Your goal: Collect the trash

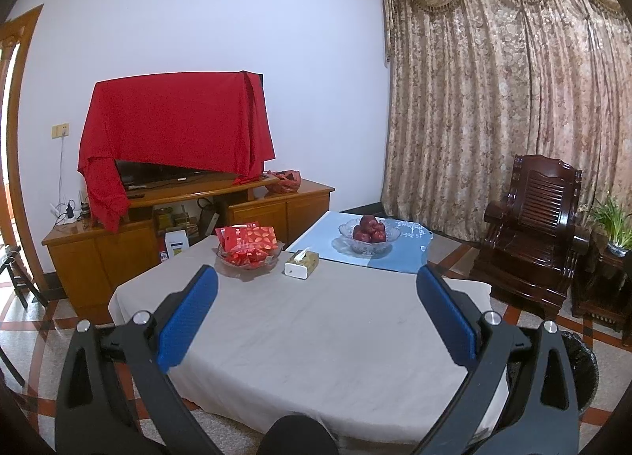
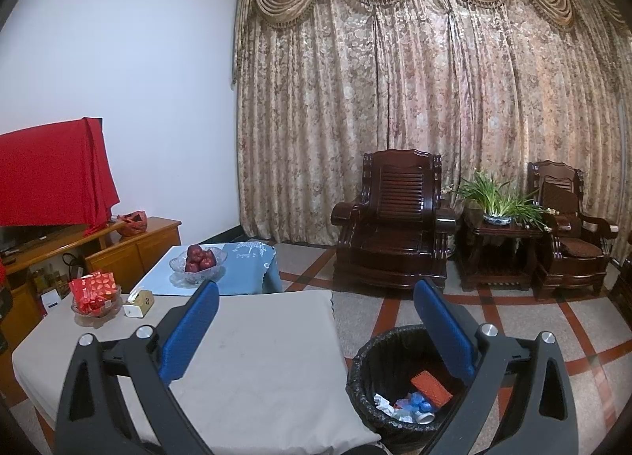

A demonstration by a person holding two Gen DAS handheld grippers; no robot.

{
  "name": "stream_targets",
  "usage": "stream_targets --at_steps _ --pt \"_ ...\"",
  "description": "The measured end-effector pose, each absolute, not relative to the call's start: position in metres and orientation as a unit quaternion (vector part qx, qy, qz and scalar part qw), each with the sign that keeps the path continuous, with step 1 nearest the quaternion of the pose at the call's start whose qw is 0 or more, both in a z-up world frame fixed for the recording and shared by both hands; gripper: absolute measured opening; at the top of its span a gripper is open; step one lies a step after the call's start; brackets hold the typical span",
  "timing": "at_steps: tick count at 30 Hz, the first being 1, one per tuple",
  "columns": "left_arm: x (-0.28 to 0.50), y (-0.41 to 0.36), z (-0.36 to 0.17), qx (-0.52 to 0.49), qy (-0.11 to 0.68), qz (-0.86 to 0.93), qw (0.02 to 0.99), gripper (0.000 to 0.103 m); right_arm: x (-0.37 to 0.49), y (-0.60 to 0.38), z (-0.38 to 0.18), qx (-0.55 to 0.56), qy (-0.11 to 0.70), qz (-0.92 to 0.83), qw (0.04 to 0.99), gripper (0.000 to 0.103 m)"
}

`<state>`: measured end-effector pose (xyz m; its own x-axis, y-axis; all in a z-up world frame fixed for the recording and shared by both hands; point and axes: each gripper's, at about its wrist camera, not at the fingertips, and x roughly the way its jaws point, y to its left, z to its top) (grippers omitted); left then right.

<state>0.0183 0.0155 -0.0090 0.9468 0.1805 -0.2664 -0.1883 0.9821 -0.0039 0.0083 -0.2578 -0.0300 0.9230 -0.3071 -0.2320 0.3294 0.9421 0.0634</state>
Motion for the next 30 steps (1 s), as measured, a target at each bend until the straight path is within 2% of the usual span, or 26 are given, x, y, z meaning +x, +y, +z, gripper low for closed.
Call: stream_targets --at_steps 30 --pt "0.0178 0.009 -0.0072 -0.016 0.135 0.092 0.986 0.098 0.0076 -0.2588 -0.0287 0.051 0.112 -0.162 0.979 0.097"
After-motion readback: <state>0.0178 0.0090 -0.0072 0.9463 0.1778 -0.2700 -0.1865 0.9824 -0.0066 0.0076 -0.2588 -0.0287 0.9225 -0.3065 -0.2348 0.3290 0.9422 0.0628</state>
